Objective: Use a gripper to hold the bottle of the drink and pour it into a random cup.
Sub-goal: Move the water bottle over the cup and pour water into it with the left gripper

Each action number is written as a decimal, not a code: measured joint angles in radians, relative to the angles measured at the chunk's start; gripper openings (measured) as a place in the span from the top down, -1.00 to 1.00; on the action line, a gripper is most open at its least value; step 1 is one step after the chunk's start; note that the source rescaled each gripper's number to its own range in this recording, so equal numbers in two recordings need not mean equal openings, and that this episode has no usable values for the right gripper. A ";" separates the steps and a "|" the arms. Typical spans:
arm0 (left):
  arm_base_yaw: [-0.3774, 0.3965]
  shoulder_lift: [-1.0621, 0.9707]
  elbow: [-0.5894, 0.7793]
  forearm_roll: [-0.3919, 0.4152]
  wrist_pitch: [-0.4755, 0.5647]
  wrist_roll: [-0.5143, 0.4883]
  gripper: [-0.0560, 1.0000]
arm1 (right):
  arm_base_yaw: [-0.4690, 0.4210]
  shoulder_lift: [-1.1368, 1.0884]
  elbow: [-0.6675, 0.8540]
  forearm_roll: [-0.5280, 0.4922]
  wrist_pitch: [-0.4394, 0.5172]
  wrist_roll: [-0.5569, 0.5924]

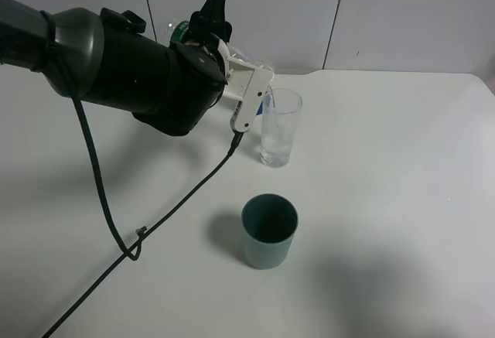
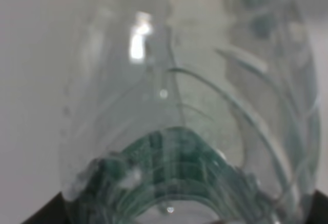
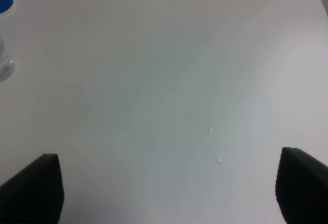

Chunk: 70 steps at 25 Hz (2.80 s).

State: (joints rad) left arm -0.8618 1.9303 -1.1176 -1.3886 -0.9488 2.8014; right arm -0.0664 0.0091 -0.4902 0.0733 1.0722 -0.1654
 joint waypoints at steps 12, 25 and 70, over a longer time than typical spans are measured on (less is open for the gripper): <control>0.000 0.000 0.000 0.000 0.000 0.003 0.89 | 0.000 0.000 0.000 0.000 0.000 0.000; 0.000 0.000 0.000 0.008 -0.003 0.007 0.89 | 0.000 0.000 0.000 0.000 0.000 0.000; 0.000 0.000 -0.001 0.070 -0.008 0.059 0.89 | 0.000 0.000 0.000 0.000 0.000 0.000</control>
State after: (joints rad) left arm -0.8618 1.9303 -1.1187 -1.3190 -0.9571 2.8602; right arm -0.0664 0.0091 -0.4902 0.0733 1.0722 -0.1654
